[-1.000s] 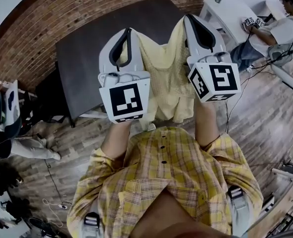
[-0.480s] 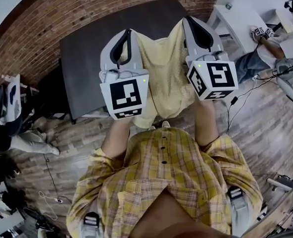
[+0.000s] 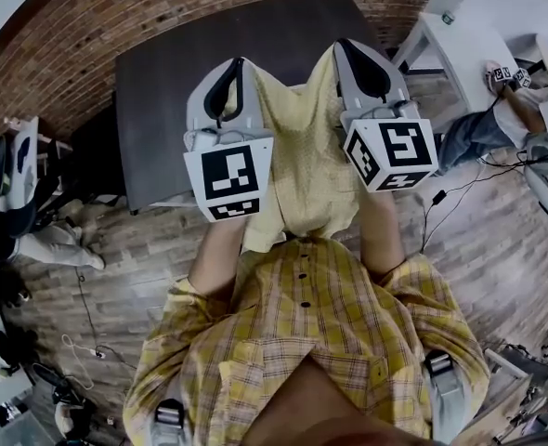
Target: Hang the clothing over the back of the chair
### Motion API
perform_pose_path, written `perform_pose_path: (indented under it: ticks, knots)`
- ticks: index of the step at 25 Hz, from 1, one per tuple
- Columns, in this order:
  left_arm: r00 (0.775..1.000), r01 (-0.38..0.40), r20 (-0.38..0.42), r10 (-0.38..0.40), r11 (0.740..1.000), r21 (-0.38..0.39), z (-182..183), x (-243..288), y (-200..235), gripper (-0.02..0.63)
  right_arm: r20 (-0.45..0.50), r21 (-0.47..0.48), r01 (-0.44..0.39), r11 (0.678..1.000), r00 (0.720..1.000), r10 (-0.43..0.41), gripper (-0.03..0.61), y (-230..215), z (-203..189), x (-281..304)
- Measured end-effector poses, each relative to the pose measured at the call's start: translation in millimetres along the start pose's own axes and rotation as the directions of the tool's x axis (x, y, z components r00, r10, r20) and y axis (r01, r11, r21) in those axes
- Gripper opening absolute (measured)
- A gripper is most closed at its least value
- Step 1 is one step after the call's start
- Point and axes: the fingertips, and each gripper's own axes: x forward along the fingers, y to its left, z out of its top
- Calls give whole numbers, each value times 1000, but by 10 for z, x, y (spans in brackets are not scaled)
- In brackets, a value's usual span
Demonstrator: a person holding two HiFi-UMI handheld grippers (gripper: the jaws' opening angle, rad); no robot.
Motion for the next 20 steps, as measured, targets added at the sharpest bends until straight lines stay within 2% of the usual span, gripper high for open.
perform_pose_path:
  ticks: [11, 20]
  knots:
    - [995, -27, -101, 23, 999, -35, -370, 157, -38, 5, -89, 44, -48, 998, 995, 52, 11, -67, -457, 164]
    - [985, -41, -168, 26, 996, -85, -663, 171, 44, 5, -163, 81, -88, 993, 981, 100, 11, 99, -769, 296]
